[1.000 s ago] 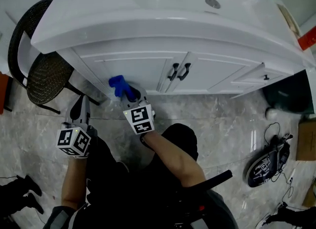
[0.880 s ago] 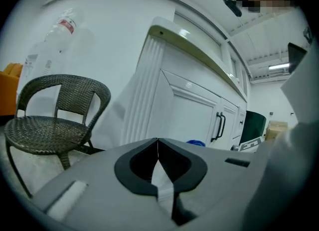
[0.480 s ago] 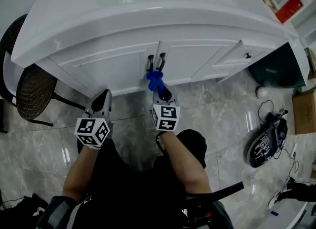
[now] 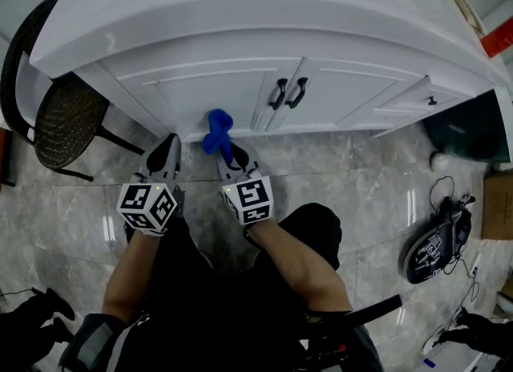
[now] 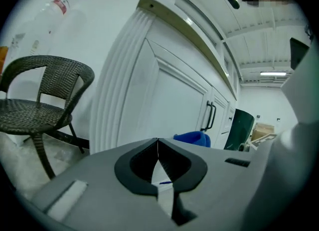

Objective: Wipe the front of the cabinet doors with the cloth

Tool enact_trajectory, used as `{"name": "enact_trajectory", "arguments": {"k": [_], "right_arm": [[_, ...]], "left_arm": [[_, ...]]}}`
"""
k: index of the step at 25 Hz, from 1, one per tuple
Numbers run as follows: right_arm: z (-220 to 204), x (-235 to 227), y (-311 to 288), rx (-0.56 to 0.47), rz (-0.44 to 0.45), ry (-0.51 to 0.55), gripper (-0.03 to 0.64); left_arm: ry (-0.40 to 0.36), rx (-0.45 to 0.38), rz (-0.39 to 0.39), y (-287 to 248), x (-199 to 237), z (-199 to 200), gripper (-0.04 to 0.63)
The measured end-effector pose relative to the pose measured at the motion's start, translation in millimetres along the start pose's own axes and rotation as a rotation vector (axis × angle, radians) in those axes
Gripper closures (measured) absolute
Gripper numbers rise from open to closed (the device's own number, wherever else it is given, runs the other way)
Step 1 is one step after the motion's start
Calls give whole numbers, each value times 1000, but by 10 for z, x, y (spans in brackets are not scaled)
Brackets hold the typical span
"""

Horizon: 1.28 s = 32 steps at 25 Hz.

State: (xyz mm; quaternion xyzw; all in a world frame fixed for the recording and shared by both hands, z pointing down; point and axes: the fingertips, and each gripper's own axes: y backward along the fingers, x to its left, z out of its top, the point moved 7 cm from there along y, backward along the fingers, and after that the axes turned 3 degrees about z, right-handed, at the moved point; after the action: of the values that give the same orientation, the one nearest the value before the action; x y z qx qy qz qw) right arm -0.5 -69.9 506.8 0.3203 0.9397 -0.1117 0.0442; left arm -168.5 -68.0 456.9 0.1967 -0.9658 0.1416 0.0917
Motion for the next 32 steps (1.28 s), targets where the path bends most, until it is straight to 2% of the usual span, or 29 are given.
{"name": "enact_trajectory", "arguments": {"k": [2, 6, 10, 13, 17, 26, 32], "right_arm": [[-45, 262, -224, 5, 86, 17, 565], [-175, 637, -628, 47, 205, 50, 565], [-336, 804, -909, 92, 247, 68, 565], [-416, 681, -1027, 128, 195, 102, 565], [-402, 371, -964, 133, 112, 127, 565], [-430, -512, -306, 161, -163, 23, 565], [-391, -953, 110, 140, -305, -34, 565]], "left_arm": [[16, -7, 54, 151, 165, 4, 592], [34, -5, 166, 434, 497, -11, 592], [41, -2, 241, 592, 681, -71, 592], [33, 6, 246, 535, 691, -116, 592], [20, 22, 217, 391, 616, -174, 592], [21, 51, 96, -25, 284, -354, 592], [5, 75, 31, -203, 52, -464, 592]]}}
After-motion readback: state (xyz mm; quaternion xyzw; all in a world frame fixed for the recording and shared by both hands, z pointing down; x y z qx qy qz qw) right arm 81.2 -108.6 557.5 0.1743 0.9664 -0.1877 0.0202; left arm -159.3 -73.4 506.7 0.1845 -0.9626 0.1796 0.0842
